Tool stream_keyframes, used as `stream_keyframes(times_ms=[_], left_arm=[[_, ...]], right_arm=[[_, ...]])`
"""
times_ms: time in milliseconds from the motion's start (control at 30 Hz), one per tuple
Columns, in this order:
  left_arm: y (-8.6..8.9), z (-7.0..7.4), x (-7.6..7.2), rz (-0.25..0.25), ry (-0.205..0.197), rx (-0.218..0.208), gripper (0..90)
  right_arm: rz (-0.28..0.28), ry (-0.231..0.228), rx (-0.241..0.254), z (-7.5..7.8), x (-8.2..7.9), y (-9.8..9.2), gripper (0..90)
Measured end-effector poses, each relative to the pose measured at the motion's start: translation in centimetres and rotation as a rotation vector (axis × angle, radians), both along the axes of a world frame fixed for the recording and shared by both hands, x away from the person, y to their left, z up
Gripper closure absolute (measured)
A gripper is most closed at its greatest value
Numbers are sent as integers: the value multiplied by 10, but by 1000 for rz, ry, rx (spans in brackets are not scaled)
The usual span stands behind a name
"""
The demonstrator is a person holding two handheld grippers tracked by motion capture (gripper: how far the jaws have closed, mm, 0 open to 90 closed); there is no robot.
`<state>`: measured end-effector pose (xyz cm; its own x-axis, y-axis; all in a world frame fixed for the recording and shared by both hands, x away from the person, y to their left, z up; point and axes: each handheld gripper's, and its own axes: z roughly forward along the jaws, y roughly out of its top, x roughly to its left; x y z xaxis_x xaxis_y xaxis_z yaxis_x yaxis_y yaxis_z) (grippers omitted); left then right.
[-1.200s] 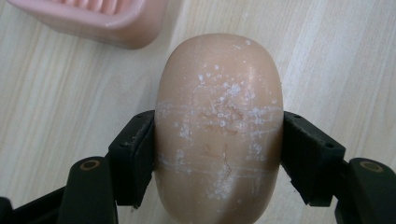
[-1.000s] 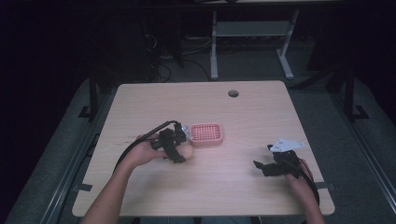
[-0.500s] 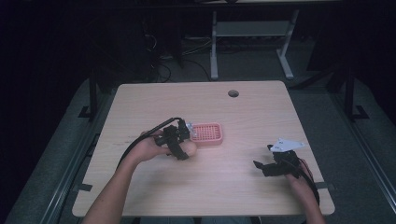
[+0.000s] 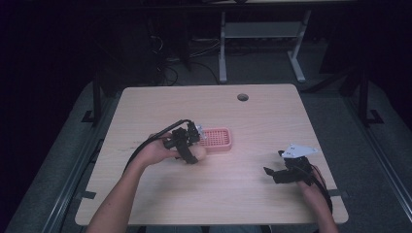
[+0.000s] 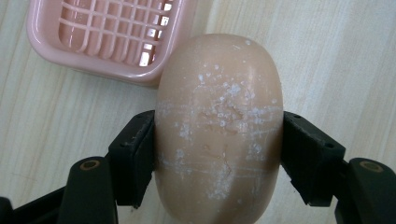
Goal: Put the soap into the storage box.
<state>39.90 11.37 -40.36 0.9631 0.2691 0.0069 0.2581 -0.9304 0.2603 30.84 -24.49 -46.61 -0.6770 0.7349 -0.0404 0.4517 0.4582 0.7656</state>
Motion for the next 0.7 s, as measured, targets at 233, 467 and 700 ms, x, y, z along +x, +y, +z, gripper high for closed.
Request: stream_keyframes(times_ms=[233, 467, 700], left_arm=[[-7, 3, 4, -8, -2, 5, 322], [-18, 5, 10, -23, -2, 15, 322], [-25, 7, 15, -32, -2, 23, 323]], right_arm=[[-6, 8, 4, 0, 0, 0, 139], [-6, 2, 8, 0, 0, -2, 139], [-11, 4, 13, 0, 0, -2, 139]])
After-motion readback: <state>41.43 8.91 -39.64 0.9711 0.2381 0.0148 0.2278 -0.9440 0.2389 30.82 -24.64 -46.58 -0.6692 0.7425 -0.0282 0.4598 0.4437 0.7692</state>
